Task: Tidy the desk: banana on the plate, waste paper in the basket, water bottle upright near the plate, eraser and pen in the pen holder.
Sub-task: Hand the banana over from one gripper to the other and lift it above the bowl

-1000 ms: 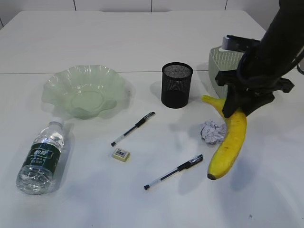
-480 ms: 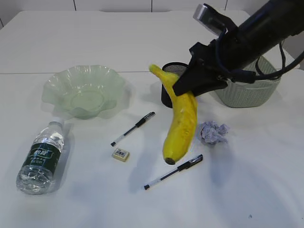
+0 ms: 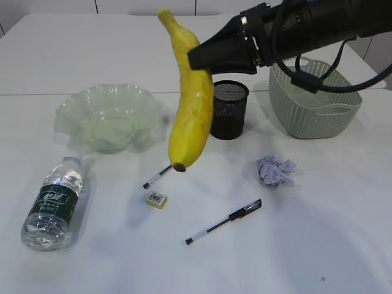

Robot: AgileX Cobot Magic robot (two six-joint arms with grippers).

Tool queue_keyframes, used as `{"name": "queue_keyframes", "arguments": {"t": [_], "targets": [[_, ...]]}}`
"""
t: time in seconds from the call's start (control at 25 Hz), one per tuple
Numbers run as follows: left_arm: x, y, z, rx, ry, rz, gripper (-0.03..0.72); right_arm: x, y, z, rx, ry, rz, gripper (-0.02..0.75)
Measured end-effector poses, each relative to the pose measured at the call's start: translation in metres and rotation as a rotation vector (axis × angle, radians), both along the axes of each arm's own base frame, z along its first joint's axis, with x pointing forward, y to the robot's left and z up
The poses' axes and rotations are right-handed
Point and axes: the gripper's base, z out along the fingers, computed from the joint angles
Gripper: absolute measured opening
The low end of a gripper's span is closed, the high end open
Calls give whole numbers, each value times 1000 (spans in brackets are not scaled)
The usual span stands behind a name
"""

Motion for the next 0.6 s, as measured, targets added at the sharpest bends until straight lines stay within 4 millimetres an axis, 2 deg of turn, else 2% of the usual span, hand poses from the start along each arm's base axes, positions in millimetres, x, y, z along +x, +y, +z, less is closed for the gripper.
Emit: {"name": "queue_keyframes", "arguments": {"t": [0.28, 0.6], "targets": [[2, 0, -1, 0, 8, 0, 465, 3, 3, 10, 123, 12, -36, 240], [28, 1, -5, -9, 47, 23, 464, 3, 4, 13, 150, 16, -44, 240]]}}
